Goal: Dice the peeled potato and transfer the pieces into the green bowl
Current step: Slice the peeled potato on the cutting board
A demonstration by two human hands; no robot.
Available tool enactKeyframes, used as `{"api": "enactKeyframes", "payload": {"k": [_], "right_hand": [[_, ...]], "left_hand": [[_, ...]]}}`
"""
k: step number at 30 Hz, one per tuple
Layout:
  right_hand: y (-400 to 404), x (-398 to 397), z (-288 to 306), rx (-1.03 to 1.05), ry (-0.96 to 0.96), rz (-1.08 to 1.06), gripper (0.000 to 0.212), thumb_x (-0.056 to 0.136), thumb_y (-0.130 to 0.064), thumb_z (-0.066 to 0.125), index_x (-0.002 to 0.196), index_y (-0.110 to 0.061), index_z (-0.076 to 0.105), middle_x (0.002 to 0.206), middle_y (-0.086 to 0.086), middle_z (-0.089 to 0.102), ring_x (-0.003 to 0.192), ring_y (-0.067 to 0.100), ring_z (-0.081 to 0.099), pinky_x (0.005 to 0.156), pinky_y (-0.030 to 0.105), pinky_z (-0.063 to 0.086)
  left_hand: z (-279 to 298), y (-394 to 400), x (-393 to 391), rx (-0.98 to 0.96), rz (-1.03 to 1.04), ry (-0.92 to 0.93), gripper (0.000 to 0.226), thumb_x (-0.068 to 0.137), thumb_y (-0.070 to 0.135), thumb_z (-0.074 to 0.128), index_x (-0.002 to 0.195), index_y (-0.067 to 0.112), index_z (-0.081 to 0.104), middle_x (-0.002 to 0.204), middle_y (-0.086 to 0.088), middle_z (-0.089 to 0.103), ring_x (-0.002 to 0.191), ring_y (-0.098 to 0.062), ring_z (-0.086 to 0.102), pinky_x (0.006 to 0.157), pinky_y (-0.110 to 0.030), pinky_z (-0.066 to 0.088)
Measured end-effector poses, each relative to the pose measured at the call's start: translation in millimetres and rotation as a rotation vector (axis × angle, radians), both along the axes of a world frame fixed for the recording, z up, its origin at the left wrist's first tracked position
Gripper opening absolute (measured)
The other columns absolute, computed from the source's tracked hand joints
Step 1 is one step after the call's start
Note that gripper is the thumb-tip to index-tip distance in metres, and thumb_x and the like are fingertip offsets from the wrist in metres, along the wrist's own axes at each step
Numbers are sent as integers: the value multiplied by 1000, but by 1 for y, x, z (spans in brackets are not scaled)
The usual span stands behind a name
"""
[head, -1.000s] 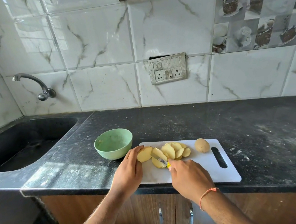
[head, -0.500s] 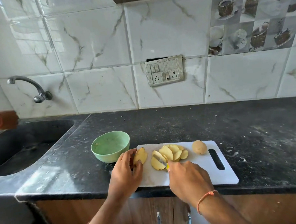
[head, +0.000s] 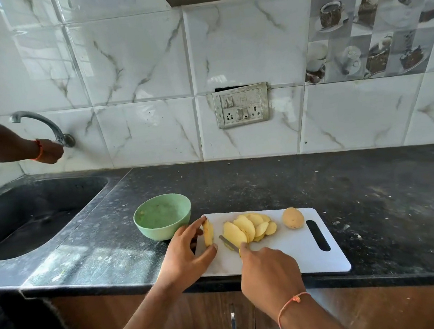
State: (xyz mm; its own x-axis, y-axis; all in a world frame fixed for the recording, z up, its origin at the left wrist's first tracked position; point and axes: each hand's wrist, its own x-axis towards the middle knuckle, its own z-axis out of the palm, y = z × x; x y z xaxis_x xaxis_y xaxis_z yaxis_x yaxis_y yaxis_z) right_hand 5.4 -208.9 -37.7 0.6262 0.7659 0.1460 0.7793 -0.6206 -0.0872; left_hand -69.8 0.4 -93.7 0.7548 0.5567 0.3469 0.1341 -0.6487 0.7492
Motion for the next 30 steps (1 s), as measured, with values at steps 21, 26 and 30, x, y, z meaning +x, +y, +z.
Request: {"api": "enactKeyframes", "payload": {"k": [21, 26, 30], "right_hand": [[-32, 93, -21, 692, 586, 80, 35, 106, -30, 56, 141, -34, 63, 122, -33, 67, 117, -15, 57, 102, 15, 46], [-33, 106, -15, 720, 617, 88, 32, 107, -24, 53, 132, -39, 67, 118, -34, 69, 115, -11, 60, 98, 14, 45], [-35, 111, -12, 753, 596, 121, 33, 108, -20, 54, 122, -45, 69, 114, -30, 72, 111, -7, 64, 91, 10, 45]], "left_hand": [[2, 7, 3, -170, -48, 72, 69, 83, 36, 85, 142, 38, 49, 133, 22, 65, 124, 3, 61, 107, -35, 53], [9, 5, 8, -48, -36, 178, 68, 84, 42, 83, 144, 43, 50, 129, 26, 63, 117, 3, 62, 101, -29, 53], [23, 10, 19, -7, 58, 233, 61, 85, 31, 82, 141, 33, 58, 104, 15, 65, 90, -2, 64, 78, -20, 49]]}}
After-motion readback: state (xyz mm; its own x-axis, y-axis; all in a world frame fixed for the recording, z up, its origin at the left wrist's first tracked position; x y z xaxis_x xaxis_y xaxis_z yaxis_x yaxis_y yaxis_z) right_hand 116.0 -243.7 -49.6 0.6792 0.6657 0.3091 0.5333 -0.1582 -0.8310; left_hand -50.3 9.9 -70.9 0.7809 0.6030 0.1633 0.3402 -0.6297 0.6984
